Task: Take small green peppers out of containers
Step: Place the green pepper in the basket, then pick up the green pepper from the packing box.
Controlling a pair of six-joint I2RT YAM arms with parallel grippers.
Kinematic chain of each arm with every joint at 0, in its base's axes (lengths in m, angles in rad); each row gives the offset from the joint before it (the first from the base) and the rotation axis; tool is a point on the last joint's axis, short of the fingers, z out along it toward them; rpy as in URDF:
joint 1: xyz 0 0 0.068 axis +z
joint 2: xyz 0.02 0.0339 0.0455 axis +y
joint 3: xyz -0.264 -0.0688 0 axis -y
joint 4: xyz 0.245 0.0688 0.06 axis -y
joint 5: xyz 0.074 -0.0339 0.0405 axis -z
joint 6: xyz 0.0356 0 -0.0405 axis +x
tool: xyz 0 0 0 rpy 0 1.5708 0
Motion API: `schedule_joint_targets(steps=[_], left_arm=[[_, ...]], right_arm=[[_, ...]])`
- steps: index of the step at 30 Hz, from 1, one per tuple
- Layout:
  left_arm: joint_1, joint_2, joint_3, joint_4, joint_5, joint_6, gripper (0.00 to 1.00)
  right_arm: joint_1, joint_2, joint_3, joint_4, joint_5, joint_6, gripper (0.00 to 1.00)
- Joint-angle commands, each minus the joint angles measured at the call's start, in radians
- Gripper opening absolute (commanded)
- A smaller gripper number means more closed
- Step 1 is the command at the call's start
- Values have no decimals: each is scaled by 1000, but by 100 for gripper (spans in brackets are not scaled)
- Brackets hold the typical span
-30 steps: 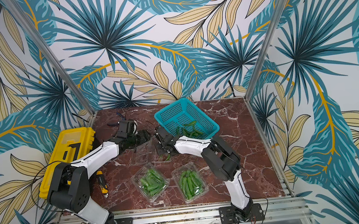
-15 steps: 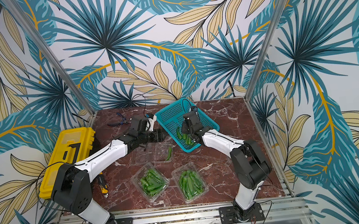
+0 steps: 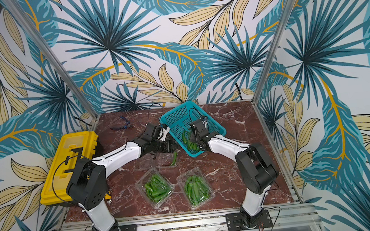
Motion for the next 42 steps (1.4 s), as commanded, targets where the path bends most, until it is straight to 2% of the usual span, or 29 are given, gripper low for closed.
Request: schedule_joint_targets(steps=[1,10,21,25,29,34,37,40,42], left_arm=[[-6,6,39,-35,-14,12,73],[-13,44,40,-89,-41,-19,71],[-42,96,67,-172,-94,18,69],[-49,122,78,-181,-90,9,66],[-51,158,110,-234,-137,6,64],[-51,206,159,-299,-198,-4,56],[-51,225,184,-319,-201,-4,46],[-51,229,201,-323,-187,7,30],[-50,221,209,-325,-176,16,14]], right_arm=[[1,11,-25,-26,25,19,39],[1,11,-25,-17,26,16,39],[0,10,-23,-16,26,8,39],[1,13,-18,-11,21,9,39],[1,14,-18,-6,14,10,39],[0,7,-19,-9,14,12,39],[1,2,-22,-5,13,14,39],[1,1,-25,0,7,16,39],[1,0,-27,4,3,16,39]])
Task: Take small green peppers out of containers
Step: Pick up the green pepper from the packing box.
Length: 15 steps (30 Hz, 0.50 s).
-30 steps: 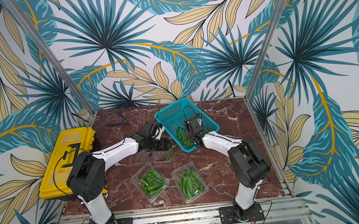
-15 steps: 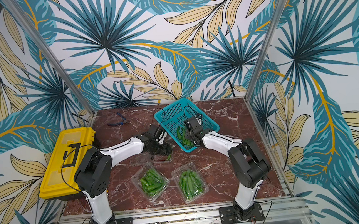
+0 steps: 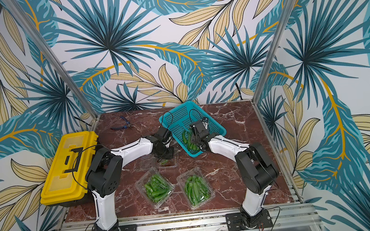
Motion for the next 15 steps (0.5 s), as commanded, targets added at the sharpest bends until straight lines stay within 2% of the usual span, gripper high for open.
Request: schedule_joint_targets(steps=[1,3,8,10,13,15], left_arm=[[-2,-5,50,-38,5,29,7],[-2,-39,53,-41,6,38,0],[-3,-244,65,-50,-33,63,0],[-3,-313,116,-49,-30,83,0],[-3,-311,222,-12,10,104,0],[-2,-247,326,11,55,107,0]], right_arm=[[0,-1,-20,11,-5,8,39],[1,-5,-22,17,-12,2,38],[1,-37,-34,27,4,-24,39],[0,-53,-44,35,23,-36,38],[-1,-59,-46,36,52,-55,39],[-4,-58,-49,33,59,-60,38]])
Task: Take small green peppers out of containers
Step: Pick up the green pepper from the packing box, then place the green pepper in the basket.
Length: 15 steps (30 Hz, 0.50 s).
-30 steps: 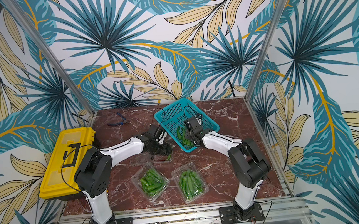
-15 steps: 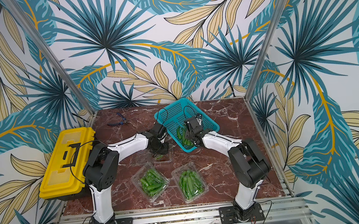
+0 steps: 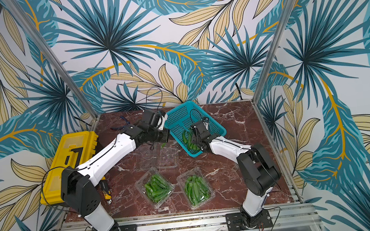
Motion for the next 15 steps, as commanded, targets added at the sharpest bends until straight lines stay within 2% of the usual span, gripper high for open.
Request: schedule_joint_targets(steps=[1,4,7,9,12,15], left_arm=[[-1,89,155,57,64,34,0],[8,265,356,56,130,11,2],[27,419,530,56,194,-40,20],[51,494,624,57,234,-95,27],[83,535,695,57,282,-136,43],[97,493,681,58,279,-105,57]], right_arm=[[-6,-25,-24,7,37,-27,38],[-8,-31,-36,2,28,-29,38],[-8,-51,-58,-2,22,-30,39],[-8,-68,-78,-1,22,-36,38],[-8,-86,-96,-2,17,-52,38],[-9,-90,-106,6,3,-61,38]])
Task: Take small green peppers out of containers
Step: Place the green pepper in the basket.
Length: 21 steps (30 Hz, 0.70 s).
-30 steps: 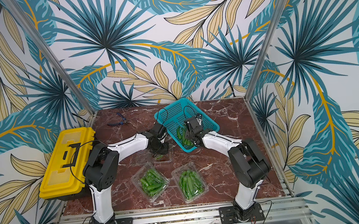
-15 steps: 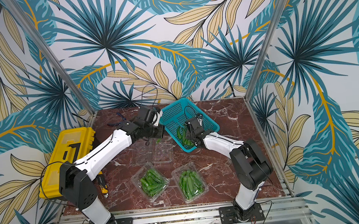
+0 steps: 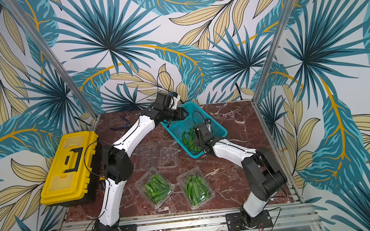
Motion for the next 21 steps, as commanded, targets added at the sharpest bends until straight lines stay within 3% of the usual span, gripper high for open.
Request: schedule_joint_targets(steps=[1,7,9,15,21], left_arm=[[23,-116,48,11,35,7,60],[27,-378,-314,165,-86,59,66],[37,-461,-464,197,-154,44,67],[100,-587,-785,186,-184,-34,68],[106,-593,-906,124,-195,-53,68]], right_arm=[[-3,-17,-29,8,-13,-25,38],[-2,13,-6,37,-76,-22,38],[0,20,3,45,-98,-24,38],[6,13,6,69,-135,-46,39],[10,-2,18,38,-96,-52,39]])
